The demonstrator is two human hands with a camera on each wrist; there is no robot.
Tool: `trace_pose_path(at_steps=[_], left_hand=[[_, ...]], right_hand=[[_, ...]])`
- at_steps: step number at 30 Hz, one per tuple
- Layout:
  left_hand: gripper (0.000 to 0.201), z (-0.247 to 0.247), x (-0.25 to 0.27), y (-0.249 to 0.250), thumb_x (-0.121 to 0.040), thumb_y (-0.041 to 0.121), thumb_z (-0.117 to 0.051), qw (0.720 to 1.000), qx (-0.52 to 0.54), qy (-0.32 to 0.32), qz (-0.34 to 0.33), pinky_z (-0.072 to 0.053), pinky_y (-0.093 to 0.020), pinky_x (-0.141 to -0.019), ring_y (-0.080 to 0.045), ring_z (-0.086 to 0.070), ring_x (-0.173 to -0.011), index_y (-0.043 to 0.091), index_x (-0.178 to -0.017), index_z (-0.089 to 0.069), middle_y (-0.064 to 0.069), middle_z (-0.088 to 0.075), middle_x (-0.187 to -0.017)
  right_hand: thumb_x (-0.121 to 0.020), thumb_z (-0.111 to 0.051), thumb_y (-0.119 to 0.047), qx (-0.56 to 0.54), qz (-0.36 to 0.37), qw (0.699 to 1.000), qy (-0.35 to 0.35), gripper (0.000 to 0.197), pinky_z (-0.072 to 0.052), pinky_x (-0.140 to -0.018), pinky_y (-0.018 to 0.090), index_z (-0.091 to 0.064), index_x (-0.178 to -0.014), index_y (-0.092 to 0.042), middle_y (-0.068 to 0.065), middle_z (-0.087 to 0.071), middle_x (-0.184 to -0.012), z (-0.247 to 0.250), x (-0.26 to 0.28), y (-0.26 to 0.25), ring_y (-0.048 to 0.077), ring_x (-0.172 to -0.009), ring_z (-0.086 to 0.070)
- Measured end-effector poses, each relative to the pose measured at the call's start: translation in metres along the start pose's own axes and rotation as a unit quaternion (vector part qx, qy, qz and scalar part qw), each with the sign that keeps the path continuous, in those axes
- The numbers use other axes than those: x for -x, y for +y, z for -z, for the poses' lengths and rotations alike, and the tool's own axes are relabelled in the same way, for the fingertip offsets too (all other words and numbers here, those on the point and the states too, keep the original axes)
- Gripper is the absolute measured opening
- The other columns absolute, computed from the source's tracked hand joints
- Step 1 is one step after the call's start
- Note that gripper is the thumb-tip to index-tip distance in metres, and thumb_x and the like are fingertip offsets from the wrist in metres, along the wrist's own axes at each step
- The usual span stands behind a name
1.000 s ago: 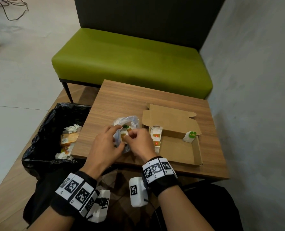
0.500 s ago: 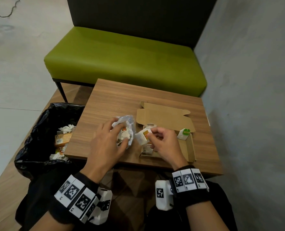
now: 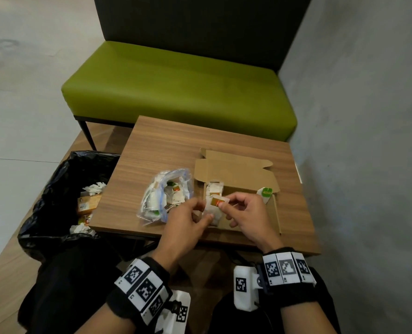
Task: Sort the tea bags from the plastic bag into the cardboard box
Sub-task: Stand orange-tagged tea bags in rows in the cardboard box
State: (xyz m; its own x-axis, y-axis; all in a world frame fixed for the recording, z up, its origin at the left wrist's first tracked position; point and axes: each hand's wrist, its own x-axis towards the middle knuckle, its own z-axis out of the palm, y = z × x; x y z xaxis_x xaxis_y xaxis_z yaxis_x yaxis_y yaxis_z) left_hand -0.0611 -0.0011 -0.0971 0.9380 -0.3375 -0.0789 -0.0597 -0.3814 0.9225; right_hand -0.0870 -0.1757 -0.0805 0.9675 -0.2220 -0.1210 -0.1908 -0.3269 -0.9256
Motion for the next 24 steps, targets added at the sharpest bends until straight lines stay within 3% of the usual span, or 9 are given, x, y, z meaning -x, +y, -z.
trace_pose_path(at_steps=[2, 4, 8, 11, 15, 20, 24], left_hand=[[0.024, -0.001, 0.000, -0.006, -0.089, 0.026, -0.070, 0.999, -0.051, 0.011, 0.007, -0.055, -0.027, -0.075, -0.006, -0.061, -0.079, 0.026, -0.112, -0.064, 0.010, -0.066, -0.093], [0.026, -0.003, 0.001, -0.010, -0.090, 0.026, -0.069, 0.996, -0.092, 0.013, 0.007, -0.049, -0.020, -0.076, -0.002, -0.058, -0.083, 0.026, -0.115, -0.061, 0.014, -0.060, -0.094], [0.019, -0.009, 0.004, -0.015, -0.092, 0.027, -0.067, 0.994, -0.105, 0.011, 0.014, -0.046, -0.014, -0.067, 0.006, -0.056, -0.072, 0.028, -0.108, -0.057, 0.018, -0.057, -0.079], [0.020, -0.014, 0.004, -0.019, -0.092, 0.030, -0.066, 0.994, -0.100, 0.015, 0.031, -0.053, -0.023, -0.073, 0.005, -0.057, -0.072, 0.026, -0.109, -0.055, 0.016, -0.060, -0.076], [0.020, -0.018, 0.002, -0.023, -0.092, 0.029, -0.065, 0.993, -0.107, 0.015, 0.044, -0.056, -0.033, -0.077, -0.002, -0.060, -0.073, 0.024, -0.109, -0.055, 0.011, -0.063, -0.076], [0.016, -0.019, -0.002, -0.027, -0.092, 0.029, -0.065, 0.991, -0.119, 0.016, 0.052, -0.056, -0.033, -0.075, -0.002, -0.061, -0.072, 0.023, -0.106, -0.057, 0.010, -0.064, -0.076], [0.015, -0.020, -0.003, -0.030, -0.092, 0.030, -0.064, 0.991, -0.121, 0.014, 0.055, -0.058, -0.034, -0.076, -0.003, -0.063, -0.076, 0.024, -0.105, -0.058, 0.010, -0.065, -0.080]], right_hand=[[-0.089, -0.073, -0.024, 0.045, 0.005, 0.998, 0.053, 0.003, -0.055, -0.057, 0.035, -0.073, -0.087, -0.025, 0.003, -0.071, -0.073, 0.004, -0.005, 0.007, 0.019, -0.066, -0.064], [-0.091, -0.070, -0.026, 0.095, -0.004, 0.993, 0.070, 0.005, -0.056, -0.058, 0.033, -0.071, -0.087, -0.030, -0.004, -0.071, -0.074, 0.008, -0.010, 0.014, 0.014, -0.068, -0.067], [-0.092, -0.069, -0.019, 0.110, -0.052, 0.992, -0.035, 0.005, -0.049, -0.053, 0.017, -0.070, -0.089, -0.024, -0.003, -0.072, -0.081, 0.007, -0.017, 0.019, 0.006, -0.062, -0.063], [-0.092, -0.070, -0.019, 0.127, -0.081, 0.985, -0.086, 0.009, -0.046, -0.049, 0.019, -0.070, -0.085, -0.025, -0.005, -0.071, -0.076, -0.001, -0.022, 0.028, 0.007, -0.061, -0.061], [-0.090, -0.071, -0.028, 0.164, -0.102, 0.978, -0.079, 0.006, -0.055, -0.073, 0.036, -0.070, -0.084, -0.028, -0.007, -0.074, -0.083, -0.011, -0.028, 0.037, 0.009, -0.074, -0.066], [-0.088, -0.069, -0.044, 0.314, -0.076, 0.946, -0.018, 0.017, -0.052, -0.078, 0.033, -0.072, -0.100, -0.033, -0.014, -0.068, -0.088, -0.019, -0.027, 0.035, 0.009, -0.086, -0.062], [-0.080, -0.079, -0.042, 0.350, -0.087, 0.931, -0.062, 0.034, -0.050, -0.080, 0.033, -0.069, -0.111, -0.034, -0.016, -0.064, -0.091, -0.018, -0.028, 0.028, 0.007, -0.091, -0.060]])
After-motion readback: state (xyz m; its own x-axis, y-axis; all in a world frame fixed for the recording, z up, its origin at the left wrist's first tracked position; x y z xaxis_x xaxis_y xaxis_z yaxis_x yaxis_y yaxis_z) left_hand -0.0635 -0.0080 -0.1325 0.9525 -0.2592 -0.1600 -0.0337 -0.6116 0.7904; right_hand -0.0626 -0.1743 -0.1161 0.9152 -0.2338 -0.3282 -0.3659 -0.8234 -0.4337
